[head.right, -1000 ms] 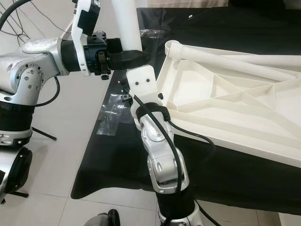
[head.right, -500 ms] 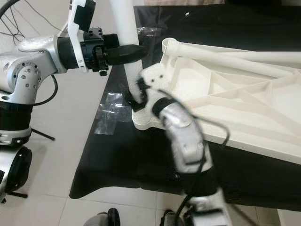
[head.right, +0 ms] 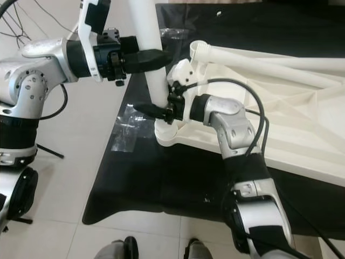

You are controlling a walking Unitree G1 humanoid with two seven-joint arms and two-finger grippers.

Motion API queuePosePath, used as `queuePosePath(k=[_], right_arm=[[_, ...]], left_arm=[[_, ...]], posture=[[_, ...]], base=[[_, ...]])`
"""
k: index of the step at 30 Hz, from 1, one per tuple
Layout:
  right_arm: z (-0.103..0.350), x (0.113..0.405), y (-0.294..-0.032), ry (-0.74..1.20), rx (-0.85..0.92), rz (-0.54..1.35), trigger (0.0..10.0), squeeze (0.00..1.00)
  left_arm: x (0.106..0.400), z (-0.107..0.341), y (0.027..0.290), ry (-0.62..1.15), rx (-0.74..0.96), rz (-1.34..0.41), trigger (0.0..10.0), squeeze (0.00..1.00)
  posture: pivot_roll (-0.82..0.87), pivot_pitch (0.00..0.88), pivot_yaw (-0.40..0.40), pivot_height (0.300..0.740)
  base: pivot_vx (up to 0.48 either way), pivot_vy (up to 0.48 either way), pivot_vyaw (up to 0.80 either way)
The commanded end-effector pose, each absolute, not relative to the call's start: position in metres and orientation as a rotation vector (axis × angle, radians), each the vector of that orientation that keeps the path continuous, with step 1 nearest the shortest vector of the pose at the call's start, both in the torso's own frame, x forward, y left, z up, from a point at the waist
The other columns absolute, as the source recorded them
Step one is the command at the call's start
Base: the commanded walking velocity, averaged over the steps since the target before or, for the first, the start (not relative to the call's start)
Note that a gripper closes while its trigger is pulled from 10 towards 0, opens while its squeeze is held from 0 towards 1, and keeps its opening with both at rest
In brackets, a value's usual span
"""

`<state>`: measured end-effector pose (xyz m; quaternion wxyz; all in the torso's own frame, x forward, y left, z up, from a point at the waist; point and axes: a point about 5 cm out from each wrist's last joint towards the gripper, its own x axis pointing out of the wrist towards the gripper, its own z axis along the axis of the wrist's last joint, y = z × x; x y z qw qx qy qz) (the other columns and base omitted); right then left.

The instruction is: Building children table

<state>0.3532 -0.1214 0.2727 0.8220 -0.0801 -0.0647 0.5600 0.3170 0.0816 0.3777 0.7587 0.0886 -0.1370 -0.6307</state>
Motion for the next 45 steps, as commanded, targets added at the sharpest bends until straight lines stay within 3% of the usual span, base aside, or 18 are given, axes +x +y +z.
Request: queuePosePath(k=[1,13,14,15,19,27,29,30,32,45], right_arm=[[0.284,0.356,-0.126,-0.184,-0.141,1.192,0.0,0.0],[0.278,0.362,-0.125,-0.178,-0.164,1.252,0.0,0.0],[0.277,0.362,-0.126,-0.18,-0.167,1.248,0.0,0.0],[0.277,0.362,-0.126,-0.179,-0.171,1.235,0.0,0.0],[0.273,0.363,-0.127,-0.172,-0.178,1.168,0.0,0.0],[0.239,0.35,-0.118,-0.095,-0.17,0.814,0.0,0.0],[0.206,0.333,-0.107,-0.021,-0.211,0.45,0.0,0.0],[0.206,0.333,-0.107,-0.021,-0.211,0.45,0.0,0.0],[0.188,0.308,-0.094,0.013,-0.21,0.258,0.0,0.0],[0.204,0.319,-0.084,-0.015,-0.141,0.192,0.0,0.0]], left_arm=[[0.307,0.375,0.071,-0.279,0.205,-1.488,0.0,0.0],[0.31,0.379,0.067,-0.316,0.188,-1.471,0.0,0.0],[0.311,0.38,0.067,-0.333,0.189,-1.458,0.0,0.87],[0.311,0.381,0.067,-0.337,0.197,-1.452,10.0,1.0],[0.31,0.382,0.067,-0.341,0.198,-1.458,10.0,1.0],[0.316,0.391,0.073,-0.368,0.168,-1.369,10.0,1.0],[0.321,0.398,0.08,-0.394,0.144,-1.301,10.0,1.0],[0.321,0.398,0.08,-0.394,0.144,-1.301,10.0,1.0],[0.325,0.402,0.085,-0.408,0.119,-1.253,10.0,1.0],[0.323,0.401,0.093,-0.43,0.088,-1.214,10.0,1.0]], posture=[[0.06,0.246,0.078,0.74],[0.05,0.247,0.085,0.74],[0.04,0.246,0.085,0.74],[0.04,0.246,0.085,0.74],[0.04,0.248,0.083,0.74],[0.04,0.257,0.059,0.74],[0.03,0.251,0.049,0.74],[0.03,0.251,0.049,0.74],[0.03,0.261,0.055,0.74],[0.01,0.229,0.035,0.74]], base=[[0.0,0.0,0.0],[0.0,0.0,0.0],[0.0,0.0,0.0],[0.0,0.0,0.0],[0.0,0.0,0.0],[0.0,0.0,0.0],[0.0,0.0,0.0],[0.0,0.0,0.0],[0.0,0.0,0.0],[0.0,0.0,0.0]])
